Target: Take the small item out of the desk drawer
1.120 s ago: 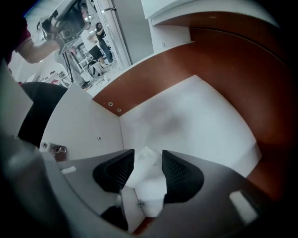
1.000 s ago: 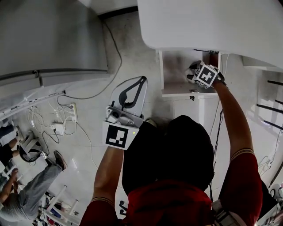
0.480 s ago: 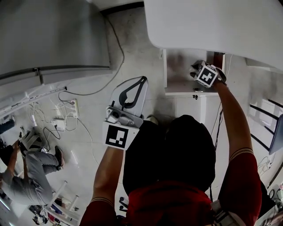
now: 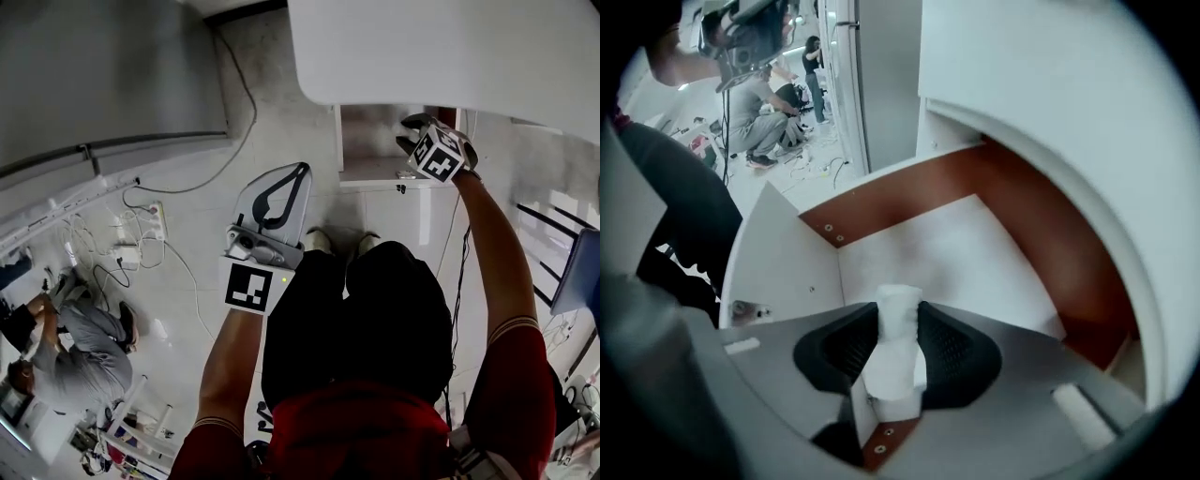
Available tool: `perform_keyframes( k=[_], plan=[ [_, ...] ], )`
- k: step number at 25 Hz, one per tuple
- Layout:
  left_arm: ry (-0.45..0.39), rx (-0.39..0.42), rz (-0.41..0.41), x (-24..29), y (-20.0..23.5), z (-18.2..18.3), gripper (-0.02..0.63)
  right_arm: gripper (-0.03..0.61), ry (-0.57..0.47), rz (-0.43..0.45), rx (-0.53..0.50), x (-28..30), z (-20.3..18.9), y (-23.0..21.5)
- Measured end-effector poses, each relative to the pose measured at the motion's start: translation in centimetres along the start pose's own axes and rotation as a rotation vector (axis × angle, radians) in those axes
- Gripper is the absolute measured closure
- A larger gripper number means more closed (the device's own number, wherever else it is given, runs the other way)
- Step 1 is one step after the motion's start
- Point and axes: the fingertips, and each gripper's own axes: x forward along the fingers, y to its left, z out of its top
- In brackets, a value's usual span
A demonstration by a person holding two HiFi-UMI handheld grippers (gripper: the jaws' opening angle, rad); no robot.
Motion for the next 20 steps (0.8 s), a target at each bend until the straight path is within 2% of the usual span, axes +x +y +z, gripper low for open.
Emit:
perform_keyframes(
  k=[6,11,20],
  plan=[
    [0.035,-0.021,-0.038,-0.3,-2.4,4.4,0.611,0.436,-0.131,-0.079,0.075,-7.9,2.3,0.8],
    [0.058,-0.014,-0.080,-0.4,-4.7,6.3,0.611,0.435,-0.229,-0.127,0.118,-12.6,3.4,2.6],
    [0.047,-0.051,-0.111,-1.6,-4.0,13.5,0.611,0.436,-0.377,-0.237,0.202,-25.6,9.8,2.5]
  ],
)
